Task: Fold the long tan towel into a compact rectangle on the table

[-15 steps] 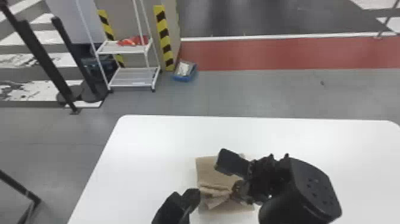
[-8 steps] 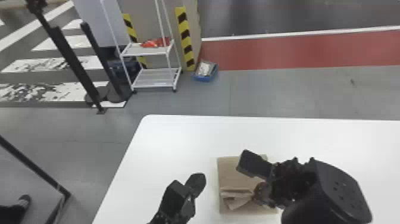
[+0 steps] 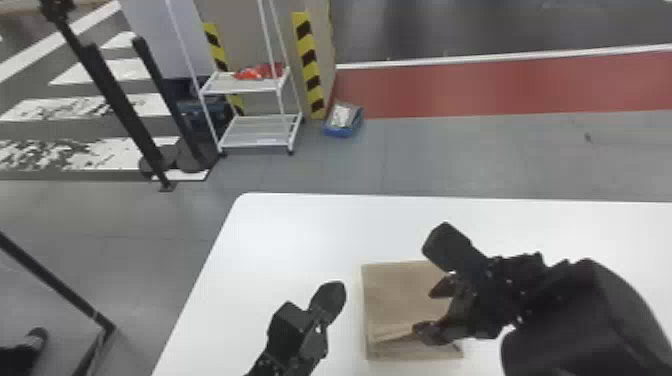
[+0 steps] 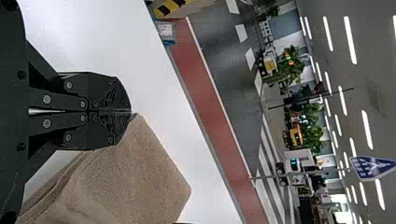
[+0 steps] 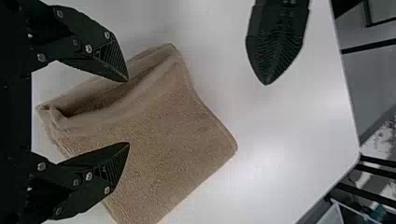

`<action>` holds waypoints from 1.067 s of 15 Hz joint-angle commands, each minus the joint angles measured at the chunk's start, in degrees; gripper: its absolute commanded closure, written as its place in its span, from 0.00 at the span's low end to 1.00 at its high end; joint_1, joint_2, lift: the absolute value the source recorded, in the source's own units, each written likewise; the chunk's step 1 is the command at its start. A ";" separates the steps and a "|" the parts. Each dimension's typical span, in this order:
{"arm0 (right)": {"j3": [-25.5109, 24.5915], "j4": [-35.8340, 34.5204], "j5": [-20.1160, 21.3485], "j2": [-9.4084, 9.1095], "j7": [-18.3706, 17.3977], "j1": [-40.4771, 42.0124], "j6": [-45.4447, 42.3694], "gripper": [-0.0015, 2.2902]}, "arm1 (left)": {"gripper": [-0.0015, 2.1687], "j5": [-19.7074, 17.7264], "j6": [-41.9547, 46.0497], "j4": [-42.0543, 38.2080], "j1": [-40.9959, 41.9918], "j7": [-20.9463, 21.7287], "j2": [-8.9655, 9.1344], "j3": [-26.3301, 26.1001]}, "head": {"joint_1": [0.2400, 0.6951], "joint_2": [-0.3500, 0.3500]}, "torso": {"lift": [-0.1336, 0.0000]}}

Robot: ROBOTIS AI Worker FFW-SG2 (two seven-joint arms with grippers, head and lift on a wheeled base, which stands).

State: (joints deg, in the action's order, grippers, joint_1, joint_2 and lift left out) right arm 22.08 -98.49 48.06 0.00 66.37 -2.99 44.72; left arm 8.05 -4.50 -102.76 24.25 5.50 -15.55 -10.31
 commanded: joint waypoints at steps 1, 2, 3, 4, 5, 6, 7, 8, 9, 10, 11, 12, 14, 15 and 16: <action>-7.93 -6.80 -11.58 -0.05 0.69 1.76 2.36 0.02 | 0.87 -1.55 1.90 -0.16 -0.08 0.03 0.00 0.55 | 1.00 0.79 | 1.00; -11.27 -9.53 -15.10 -0.05 0.69 2.90 2.36 0.02 | 0.87 -1.99 2.08 -0.34 -0.08 0.47 0.08 1.17 | 1.00 0.78 | 1.00; -14.61 -12.16 -18.09 -0.05 -0.28 4.57 0.25 0.02 | 0.87 -2.51 2.26 -0.69 -0.08 0.91 0.08 1.70 | 1.00 0.77 | 1.00; -17.42 -13.57 -20.90 -0.05 -2.65 6.51 -3.62 0.02 | 0.87 -3.83 2.61 -1.04 -0.08 1.35 0.08 2.40 | 1.00 0.76 | 1.00; -20.50 -14.45 -24.50 -0.05 -6.96 9.06 -9.95 0.02 | 0.87 -5.41 2.96 -1.22 -0.08 3.02 0.26 3.72 | 1.00 0.74 | 1.00; -23.05 -14.54 -27.40 -0.05 -11.44 11.43 -17.86 0.02 | 0.87 -6.91 4.36 -1.31 -0.17 4.16 0.61 4.68 | 1.00 0.72 | 1.00; -25.24 -14.27 -30.31 -0.05 -15.22 13.10 -23.13 0.02 | 0.87 -8.40 5.59 -1.31 -0.34 4.43 0.87 5.30 | 1.00 0.69 | 1.00; -27.97 -13.22 -33.47 -0.05 -18.47 14.51 -27.70 0.02 | 0.87 -10.51 5.59 -1.66 -0.52 4.78 1.14 5.92 | 1.00 0.64 | 1.00; -30.61 -11.72 -37.42 -0.05 -20.84 15.65 -32.45 0.02 | 0.87 -11.83 5.59 -2.10 -0.52 5.04 1.67 6.71 | 1.00 0.62 | 1.00; -32.36 -10.67 -39.01 -0.05 -22.25 16.35 -35.44 0.02 | 0.87 -12.89 5.59 -2.62 -0.52 4.95 2.19 7.41 | 1.00 0.60 | 1.00; -34.30 -9.53 -40.24 -0.05 -24.01 17.23 -39.13 0.02 | 0.77 -13.50 5.59 -3.59 -0.43 4.60 2.90 8.38 | 1.00 0.58 | 1.00; -36.14 -9.00 -41.99 -0.05 -25.06 18.37 -42.47 0.02 | 0.63 -13.50 6.12 -4.29 -0.26 4.08 3.34 8.99 | 1.00 0.56 | 1.00; -37.72 -8.91 -44.10 -0.05 -27.08 20.75 -47.04 0.02 | 0.19 -13.15 10.17 -4.73 -0.08 2.58 3.60 9.26 | 1.00 0.50 | 1.00; -37.81 -8.91 -44.28 -0.05 -28.93 21.98 -47.92 0.02 | 0.05 -11.92 12.45 -4.38 -0.08 1.09 3.78 8.90 | 1.00 0.48 | 1.00; -37.72 -8.91 -45.77 -0.05 -29.63 23.12 -48.97 0.02 | 0.02 -10.86 13.86 -4.12 -0.08 -1.20 4.48 8.55 | 1.00 0.47 | 1.00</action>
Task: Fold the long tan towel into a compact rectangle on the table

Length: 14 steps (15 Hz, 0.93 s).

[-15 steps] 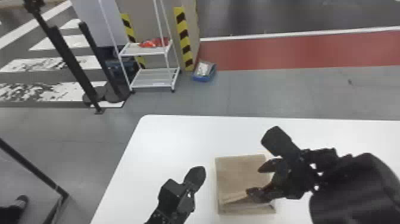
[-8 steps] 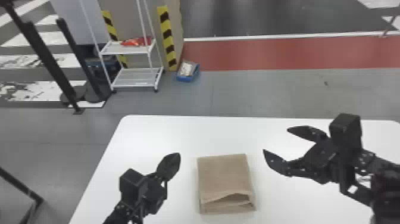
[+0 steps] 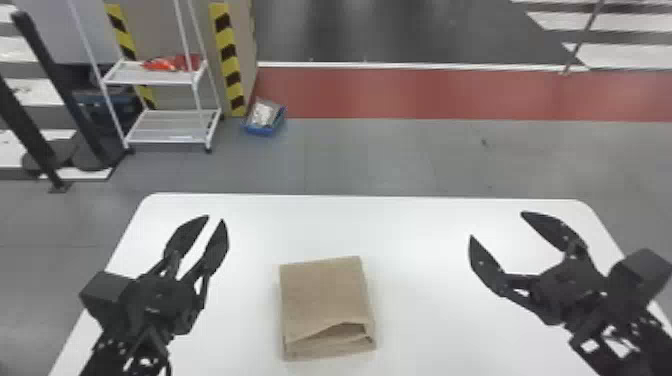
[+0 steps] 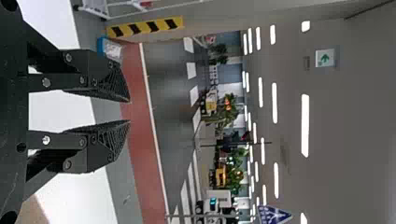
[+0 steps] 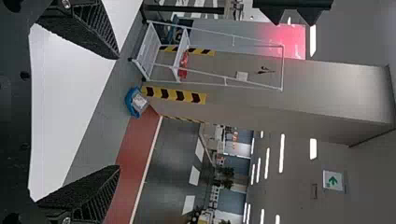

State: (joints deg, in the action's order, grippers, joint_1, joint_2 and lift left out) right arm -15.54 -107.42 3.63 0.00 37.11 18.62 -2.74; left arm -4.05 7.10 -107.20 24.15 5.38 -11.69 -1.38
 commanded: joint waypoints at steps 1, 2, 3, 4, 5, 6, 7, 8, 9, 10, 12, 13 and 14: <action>-0.02 -0.16 -2.49 -0.05 -2.31 2.83 -2.57 0.02 | 0.02 1.24 3.14 0.77 0.02 -2.74 1.41 -0.20 | 1.00 0.46 | 1.00; 1.04 -0.51 -2.49 -0.05 -5.29 4.41 -3.98 0.02 | 0.02 1.15 3.14 1.12 0.19 -4.85 1.76 0.07 | 1.00 0.46 | 1.00; 1.74 -0.77 -2.49 -0.05 -6.35 5.55 -4.51 0.02 | 0.02 0.62 3.14 1.21 0.72 -5.90 2.29 0.77 | 1.00 0.46 | 1.00; 1.83 -1.13 -3.28 -0.05 -7.32 6.70 -4.86 0.02 | 0.02 -0.61 3.14 1.29 1.60 -5.90 3.25 2.35 | 1.00 0.46 | 1.00; 1.83 -1.39 -4.33 -0.05 -7.67 7.40 -4.51 0.02 | 0.02 -1.75 3.14 1.73 2.21 -5.73 3.43 3.58 | 1.00 0.48 | 1.00; 1.56 -1.74 -5.04 -0.05 -8.55 8.10 -4.33 0.02 | 0.02 -2.89 3.14 2.08 2.30 -5.46 3.43 4.37 | 1.00 0.50 | 1.00; 1.48 -2.36 -5.92 -0.05 -9.43 8.89 -4.33 0.02 | 0.02 -3.60 2.43 2.08 2.39 -5.64 3.69 5.34 | 1.00 0.52 | 1.00; 1.56 -2.62 -6.44 -0.05 -10.22 9.42 -4.33 0.02 | 0.02 -3.51 2.43 2.08 2.39 -5.90 3.87 5.60 | 1.00 0.54 | 1.00; 1.83 -2.97 -6.44 -0.05 -10.74 9.77 -4.33 0.02 | 0.02 -3.51 2.43 1.91 2.39 -6.08 3.78 5.69 | 1.00 0.55 | 1.00; 1.92 -3.41 -6.53 -0.05 -11.18 9.95 -2.92 0.02 | 0.02 -3.16 2.61 1.91 2.48 -6.17 3.87 5.69 | 1.00 0.55 | 1.00; 3.50 -6.49 -6.53 -0.05 -12.94 11.53 -0.29 0.03 | 0.02 -1.93 2.96 1.91 2.48 -6.17 3.87 5.52 | 1.00 0.56 | 1.00; 4.46 -8.60 -6.44 -0.05 -13.64 12.50 -0.29 0.03 | 0.02 -1.84 2.96 1.56 2.57 -6.17 3.87 5.52 | 1.00 0.56 | 1.00; 5.08 -10.35 -6.53 -0.05 -13.91 13.29 0.94 0.03 | 0.02 -1.75 2.96 0.77 2.65 -6.08 3.87 5.60 | 1.00 0.56 | 1.00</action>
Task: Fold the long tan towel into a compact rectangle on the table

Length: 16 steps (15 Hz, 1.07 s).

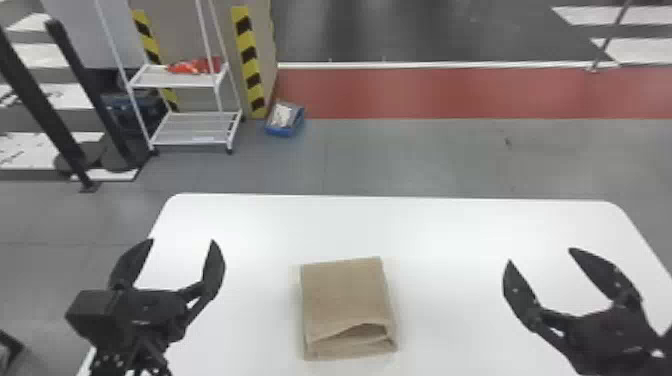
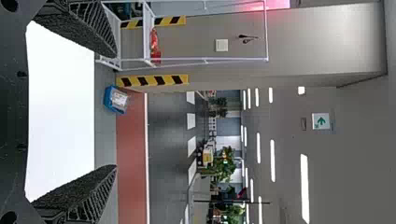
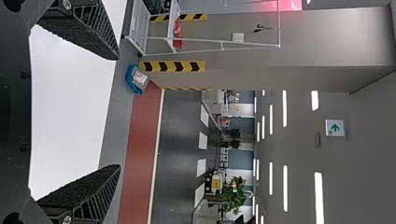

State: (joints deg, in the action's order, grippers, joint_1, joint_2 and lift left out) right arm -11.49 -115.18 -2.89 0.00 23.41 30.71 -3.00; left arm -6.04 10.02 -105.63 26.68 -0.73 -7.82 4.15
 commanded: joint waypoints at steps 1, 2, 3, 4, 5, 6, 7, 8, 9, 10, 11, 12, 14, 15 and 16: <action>1.47 -3.91 -0.01 -0.05 -0.39 1.72 1.38 0.03 | 0.02 0.24 -0.14 -2.13 0.74 0.03 -0.09 0.33 | 1.00 0.57 | 1.00; 1.73 -4.62 -0.01 -0.05 -0.47 2.25 1.38 0.03 | 0.02 0.24 -0.14 -3.44 1.44 0.29 -0.09 0.86 | 1.00 0.59 | 1.00; 2.00 -4.71 -0.01 -0.05 -0.65 2.51 1.03 0.03 | 0.02 0.24 -0.31 -4.24 1.88 0.29 0.00 1.30 | 1.00 0.60 | 1.00; 2.00 -4.71 0.08 -0.05 -0.65 2.51 1.03 0.03 | 0.02 0.24 -0.31 -4.50 1.97 0.47 0.00 1.39 | 1.00 0.61 | 1.00; 2.00 -4.53 0.08 -0.05 -0.65 2.51 1.21 0.03 | 0.02 0.24 -0.14 -4.50 2.06 0.47 0.00 1.39 | 1.00 0.62 | 1.00; 1.91 -4.44 -0.01 -0.05 -0.65 2.51 1.03 0.03 | 0.02 0.24 -0.14 -4.50 2.06 0.47 0.00 1.47 | 1.00 0.62 | 1.00; 1.91 -4.35 0.08 -0.05 -0.65 2.42 1.03 0.03 | 0.02 0.24 -0.14 -4.50 2.06 0.47 -0.09 1.56 | 1.00 0.63 | 1.00; 1.82 -4.27 0.08 -0.05 -0.65 2.33 1.03 0.03 | 0.02 0.24 -0.14 -4.50 2.06 0.47 -0.09 1.56 | 1.00 0.63 | 1.00; 1.73 -3.83 0.08 -0.05 -0.65 2.16 1.03 0.03 | 0.02 0.24 -0.31 -4.50 2.06 0.55 0.00 1.47 | 1.00 0.63 | 1.00; 1.73 -3.39 0.16 -0.05 -0.65 1.89 1.03 0.03 | 0.02 0.24 -0.49 -4.50 1.97 0.64 0.00 1.47 | 1.00 0.63 | 1.00; 1.56 -3.04 0.16 -0.05 -0.65 1.63 1.03 0.03 | 0.02 0.24 -0.66 -4.50 1.97 0.73 0.00 1.47 | 1.00 0.63 | 1.00; 1.38 -2.95 0.16 -0.05 -0.65 1.54 1.03 0.03 | 0.02 0.24 -0.66 -4.50 1.97 0.73 0.00 1.47 | 1.00 0.62 | 1.00; 0.94 -2.95 0.16 -0.05 -0.65 1.19 1.38 0.03 | 0.02 0.24 -0.84 -4.50 1.97 0.73 0.00 1.56 | 1.00 0.62 | 1.00; 0.59 -2.95 0.16 -0.05 -0.47 1.02 1.91 0.03 | 0.02 0.06 -0.84 -4.50 1.80 0.73 0.00 1.56 | 1.00 0.62 | 1.00; 0.24 -2.95 0.16 -0.05 -0.47 0.75 2.08 0.03 | 0.02 -0.03 -1.02 -4.50 1.71 0.73 0.00 1.56 | 1.00 0.61 | 1.00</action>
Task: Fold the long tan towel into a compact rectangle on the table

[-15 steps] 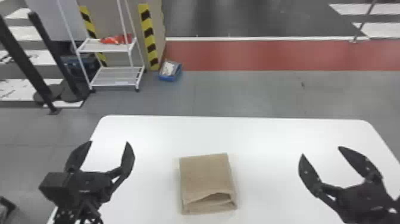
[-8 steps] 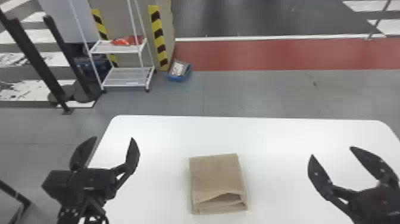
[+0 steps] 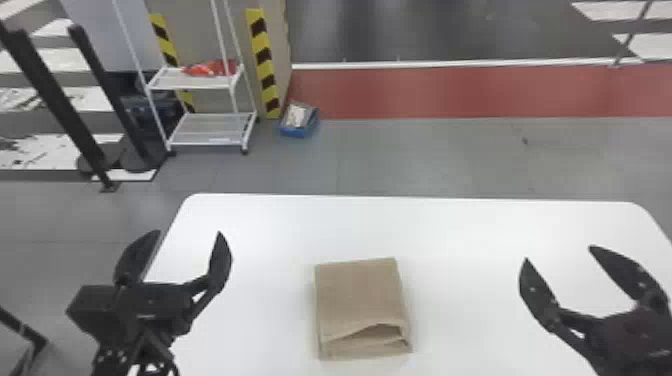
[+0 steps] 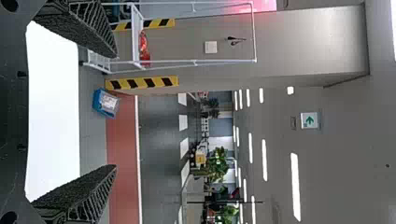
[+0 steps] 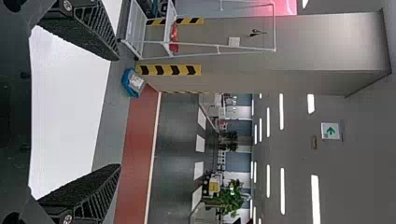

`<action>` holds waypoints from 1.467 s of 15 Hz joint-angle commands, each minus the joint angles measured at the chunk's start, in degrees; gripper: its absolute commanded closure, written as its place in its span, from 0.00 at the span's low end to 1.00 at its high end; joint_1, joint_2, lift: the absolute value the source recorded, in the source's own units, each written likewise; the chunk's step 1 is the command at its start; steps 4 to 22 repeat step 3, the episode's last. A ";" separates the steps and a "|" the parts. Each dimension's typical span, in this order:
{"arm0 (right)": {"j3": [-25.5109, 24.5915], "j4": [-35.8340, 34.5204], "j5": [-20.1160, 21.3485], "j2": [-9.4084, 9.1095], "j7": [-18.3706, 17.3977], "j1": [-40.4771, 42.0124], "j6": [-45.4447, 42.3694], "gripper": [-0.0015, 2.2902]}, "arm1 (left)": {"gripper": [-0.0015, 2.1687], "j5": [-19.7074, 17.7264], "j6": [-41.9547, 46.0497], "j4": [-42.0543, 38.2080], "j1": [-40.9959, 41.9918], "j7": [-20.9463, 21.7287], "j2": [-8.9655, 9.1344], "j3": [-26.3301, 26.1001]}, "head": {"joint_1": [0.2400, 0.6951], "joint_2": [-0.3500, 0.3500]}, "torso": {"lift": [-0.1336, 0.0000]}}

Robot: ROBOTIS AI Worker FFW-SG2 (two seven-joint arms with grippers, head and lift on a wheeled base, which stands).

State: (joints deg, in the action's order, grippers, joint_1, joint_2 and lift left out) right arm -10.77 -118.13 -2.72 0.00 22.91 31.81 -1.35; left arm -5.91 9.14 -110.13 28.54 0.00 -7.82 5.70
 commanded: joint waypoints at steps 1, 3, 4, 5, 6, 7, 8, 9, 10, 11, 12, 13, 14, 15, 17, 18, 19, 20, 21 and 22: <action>-0.57 0.00 -0.09 -0.05 0.03 -0.44 0.61 0.03 | 0.02 -0.07 -0.32 0.00 -0.16 0.09 0.00 0.01 | 1.00 0.61 | 1.00; -0.66 0.18 -0.09 -0.05 0.20 -0.70 0.61 0.03 | 0.02 -0.07 -0.67 0.09 -0.60 0.00 0.00 0.01 | 1.00 0.60 | 1.00; -0.66 0.18 -0.09 -0.05 0.20 -0.70 0.61 0.03 | 0.02 -0.07 -0.67 0.09 -0.60 0.00 0.00 0.01 | 1.00 0.60 | 1.00; -0.66 0.18 -0.09 -0.05 0.20 -0.70 0.61 0.03 | 0.02 -0.07 -0.67 0.09 -0.60 0.00 0.00 0.01 | 1.00 0.60 | 1.00; -0.66 0.18 -0.09 -0.05 0.20 -0.70 0.61 0.03 | 0.02 -0.07 -0.67 0.09 -0.60 0.00 0.00 0.01 | 1.00 0.60 | 1.00; -0.66 0.18 -0.09 -0.05 0.20 -0.70 0.61 0.03 | 0.02 -0.07 -0.67 0.09 -0.60 0.00 0.00 0.01 | 1.00 0.60 | 1.00; -0.66 0.18 -0.09 -0.05 0.20 -0.70 0.61 0.03 | 0.02 -0.07 -0.67 0.09 -0.60 0.00 0.00 0.01 | 1.00 0.60 | 1.00; -0.66 0.18 -0.09 -0.05 0.20 -0.70 0.61 0.03 | 0.02 -0.07 -0.67 0.09 -0.60 0.00 0.00 0.01 | 1.00 0.60 | 1.00; -0.66 0.18 -0.09 -0.05 0.20 -0.70 0.61 0.03 | 0.02 -0.07 -0.67 0.09 -0.60 0.00 0.00 0.01 | 1.00 0.60 | 1.00; -0.66 0.18 -0.09 -0.05 0.20 -0.70 0.61 0.03 | 0.02 -0.07 -0.67 0.09 -0.60 0.00 0.00 0.01 | 1.00 0.60 | 1.00; -0.66 0.18 -0.09 -0.05 0.20 -0.70 0.61 0.03 | 0.02 -0.07 -0.67 0.09 -0.60 0.00 0.00 0.01 | 1.00 0.60 | 1.00; -0.66 0.18 -0.09 -0.05 0.20 -0.70 0.61 0.03 | 0.02 -0.07 -0.67 0.09 -0.60 0.00 0.00 0.01 | 1.00 0.60 | 1.00; -0.66 0.18 -0.09 -0.05 0.20 -0.70 0.61 0.03 | 0.02 -0.07 -0.67 0.09 -0.60 0.00 0.00 0.01 | 1.00 0.60 | 1.00; -0.66 0.18 -0.09 -0.05 0.20 -0.70 0.61 0.03 | 0.02 -0.07 -0.67 0.09 -0.60 0.00 0.00 0.01 | 1.00 0.60 | 1.00; -0.66 0.18 -0.09 -0.05 0.20 -0.70 0.61 0.03 | 0.02 -0.07 -0.67 0.09 -0.60 0.00 0.00 0.01 | 1.00 0.60 | 1.00; -0.66 0.18 -0.09 -0.05 0.20 -0.70 0.61 0.03 | 0.02 -0.07 -0.67 0.09 -0.60 0.00 0.00 0.01 | 1.00 0.60 | 1.00; -0.66 0.18 -0.09 -0.05 0.20 -0.70 0.61 0.03 | 0.02 -0.07 -0.67 0.09 -0.60 0.00 0.00 0.01 | 1.00 0.60 | 1.00; -0.66 0.18 -0.09 -0.05 0.20 -0.70 0.61 0.03 | 0.02 -0.07 -0.67 0.09 -0.60 0.00 0.00 0.01 | 1.00 0.60 | 1.00; -0.66 0.18 -0.09 -0.05 0.20 -0.70 0.61 0.03 | 0.02 -0.07 -0.67 0.09 -0.60 0.00 0.00 0.01 | 1.00 0.60 | 1.00; -0.66 0.18 -0.09 -0.05 0.20 -0.70 0.61 0.03 | 0.02 -0.07 -0.67 0.09 -0.60 0.00 0.00 0.01 | 1.00 0.60 | 1.00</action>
